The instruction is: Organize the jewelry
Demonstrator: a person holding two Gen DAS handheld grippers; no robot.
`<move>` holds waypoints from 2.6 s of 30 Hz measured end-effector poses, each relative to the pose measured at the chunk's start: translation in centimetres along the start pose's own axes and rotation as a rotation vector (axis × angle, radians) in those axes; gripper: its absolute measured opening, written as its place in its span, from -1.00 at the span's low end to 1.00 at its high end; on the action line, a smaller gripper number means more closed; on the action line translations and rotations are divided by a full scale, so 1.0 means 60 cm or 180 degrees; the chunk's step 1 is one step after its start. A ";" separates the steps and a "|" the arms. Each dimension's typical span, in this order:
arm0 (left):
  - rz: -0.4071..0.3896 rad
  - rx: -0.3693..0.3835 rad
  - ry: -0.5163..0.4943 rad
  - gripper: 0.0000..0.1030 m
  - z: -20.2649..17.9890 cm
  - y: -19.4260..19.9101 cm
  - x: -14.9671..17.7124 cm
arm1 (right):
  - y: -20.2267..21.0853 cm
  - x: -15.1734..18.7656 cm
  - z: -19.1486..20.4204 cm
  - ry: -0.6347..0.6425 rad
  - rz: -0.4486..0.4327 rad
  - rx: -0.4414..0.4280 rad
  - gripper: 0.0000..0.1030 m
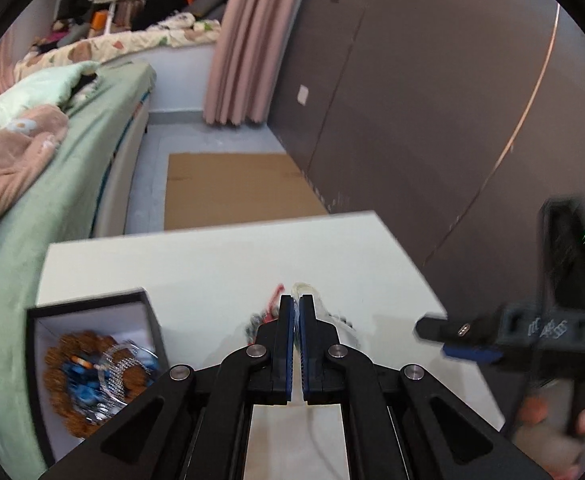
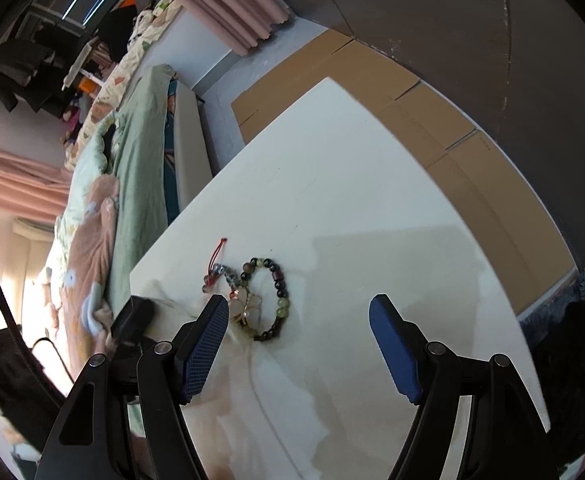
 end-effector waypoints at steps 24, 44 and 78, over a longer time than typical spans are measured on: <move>-0.0297 -0.0053 0.0280 -0.96 0.077 0.082 -0.021 | -0.099 0.039 0.076 0.0209 0.0313 0.0072 0.01; -0.0299 -0.0187 0.0447 -0.96 0.138 0.140 0.000 | -0.066 0.053 0.116 0.0282 0.0011 -0.0201 -0.53; -0.0218 0.0051 0.0894 0.63 0.155 0.109 -0.006 | -0.033 0.069 0.152 0.0484 -0.0031 -0.0536 0.14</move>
Point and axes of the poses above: each gripper's, at about its wrist camera, not at the fingertips, and y roughly against the way its jaws point, z to its left, x to its underside, the point moved 2 cm from there along -y, roughly the way its jaws point, and after that the axes turned 10 degrees about -y, right-handed, at the moved point
